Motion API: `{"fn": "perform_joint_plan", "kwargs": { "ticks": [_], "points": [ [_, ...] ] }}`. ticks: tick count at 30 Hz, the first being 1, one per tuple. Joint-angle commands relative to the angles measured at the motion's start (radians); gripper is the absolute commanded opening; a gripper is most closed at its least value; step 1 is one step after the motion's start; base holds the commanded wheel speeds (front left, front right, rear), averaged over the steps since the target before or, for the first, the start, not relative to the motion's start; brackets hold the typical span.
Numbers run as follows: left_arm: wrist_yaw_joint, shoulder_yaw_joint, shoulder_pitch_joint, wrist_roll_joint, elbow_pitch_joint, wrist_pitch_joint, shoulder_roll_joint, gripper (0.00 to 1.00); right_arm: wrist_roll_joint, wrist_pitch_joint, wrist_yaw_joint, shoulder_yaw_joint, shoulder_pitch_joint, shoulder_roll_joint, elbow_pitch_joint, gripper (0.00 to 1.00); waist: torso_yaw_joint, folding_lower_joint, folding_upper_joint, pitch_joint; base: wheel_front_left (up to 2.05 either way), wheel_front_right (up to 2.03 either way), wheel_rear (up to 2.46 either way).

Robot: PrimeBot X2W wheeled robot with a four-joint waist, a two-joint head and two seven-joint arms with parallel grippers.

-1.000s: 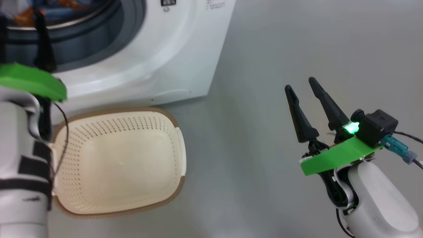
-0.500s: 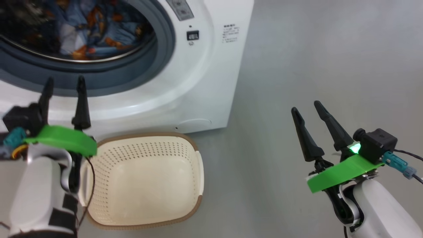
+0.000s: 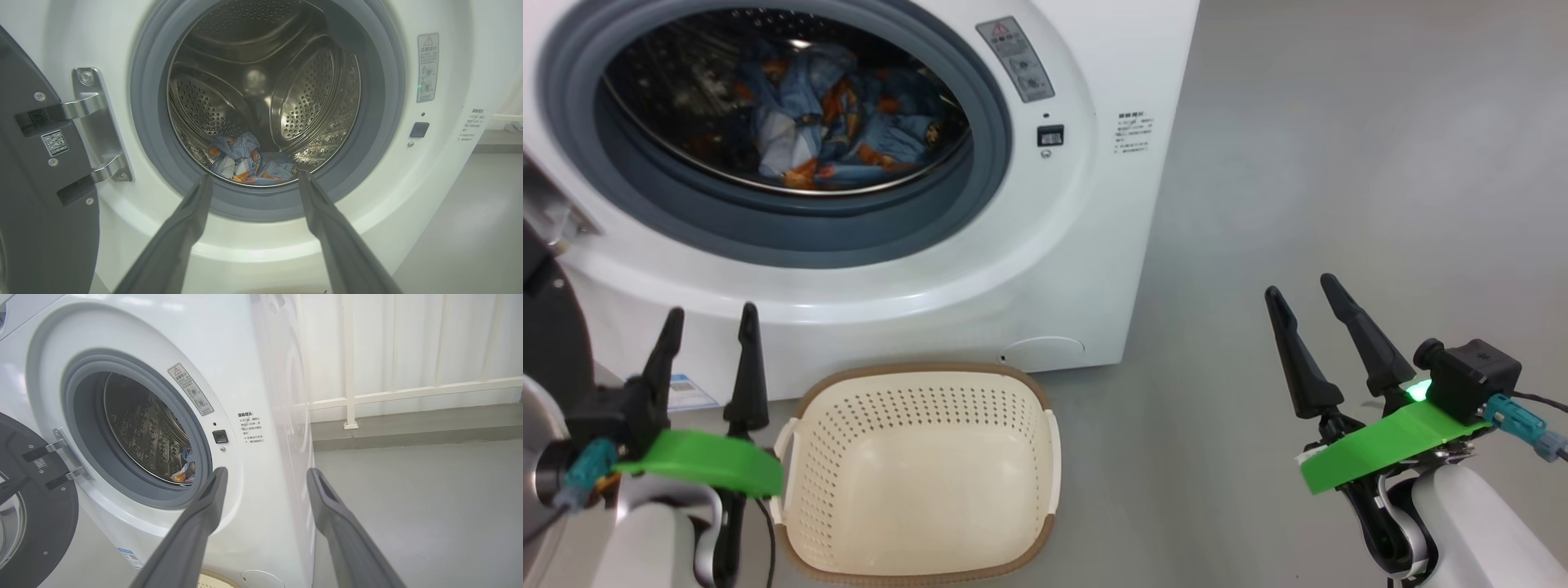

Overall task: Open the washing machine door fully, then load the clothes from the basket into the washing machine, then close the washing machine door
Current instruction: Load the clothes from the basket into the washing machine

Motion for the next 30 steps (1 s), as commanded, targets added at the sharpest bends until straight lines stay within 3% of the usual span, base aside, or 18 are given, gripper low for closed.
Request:
{"fn": "perform_joint_plan", "kwargs": {
  "ticks": [1,16,30],
  "points": [
    [0.001,0.039,0.007,-0.003,-0.040,-0.006,0.020,1.00,0.010,-0.008,0.007,0.004,0.009,-0.014,-0.019,1.00,0.014,0.0001,0.0000,-0.017,0.00,0.00,0.00],
    [0.012,0.083,0.225,0.000,-0.222,-0.006,-0.032,1.00,0.018,-0.008,0.007,-0.020,0.079,-0.038,-0.019,1.00,0.040,0.0001,0.0000,-0.092,0.00,0.00,0.00],
    [0.012,0.096,0.278,-0.016,-0.274,-0.006,-0.058,1.00,0.016,-0.008,0.007,-0.024,0.093,-0.045,-0.023,1.00,0.047,0.0001,0.0000,-0.098,0.00,0.00,0.00]
  ]
}}
